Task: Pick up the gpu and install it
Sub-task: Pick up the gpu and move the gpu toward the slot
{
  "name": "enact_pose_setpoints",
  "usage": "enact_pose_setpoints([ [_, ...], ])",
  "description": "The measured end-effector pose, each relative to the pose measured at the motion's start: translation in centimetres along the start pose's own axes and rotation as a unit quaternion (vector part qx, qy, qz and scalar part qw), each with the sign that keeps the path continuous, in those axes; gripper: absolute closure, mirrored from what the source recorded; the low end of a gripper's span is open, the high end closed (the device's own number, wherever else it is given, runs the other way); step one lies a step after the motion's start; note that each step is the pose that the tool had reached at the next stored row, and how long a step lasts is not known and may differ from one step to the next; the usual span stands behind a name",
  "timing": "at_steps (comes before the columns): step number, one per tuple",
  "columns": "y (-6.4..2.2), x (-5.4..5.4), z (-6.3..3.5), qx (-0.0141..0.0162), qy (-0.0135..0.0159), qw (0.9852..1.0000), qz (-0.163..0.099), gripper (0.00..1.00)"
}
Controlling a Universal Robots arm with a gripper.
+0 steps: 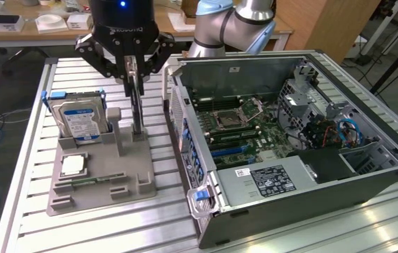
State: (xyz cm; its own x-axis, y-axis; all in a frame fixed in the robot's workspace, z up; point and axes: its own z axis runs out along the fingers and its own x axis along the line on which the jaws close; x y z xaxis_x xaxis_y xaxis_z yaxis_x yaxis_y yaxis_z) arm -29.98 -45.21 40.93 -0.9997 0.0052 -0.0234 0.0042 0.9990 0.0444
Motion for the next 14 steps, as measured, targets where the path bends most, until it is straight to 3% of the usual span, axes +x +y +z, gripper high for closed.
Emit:
enact_pose_setpoints([
  [4, 0.01, -0.7, 0.01, 0.0000, 0.0001, 1.0000, 0.000, 0.74],
  [14, 0.01, -3.6, 0.10, 0.0001, 0.0001, 1.0000, 0.000, 0.74],
])
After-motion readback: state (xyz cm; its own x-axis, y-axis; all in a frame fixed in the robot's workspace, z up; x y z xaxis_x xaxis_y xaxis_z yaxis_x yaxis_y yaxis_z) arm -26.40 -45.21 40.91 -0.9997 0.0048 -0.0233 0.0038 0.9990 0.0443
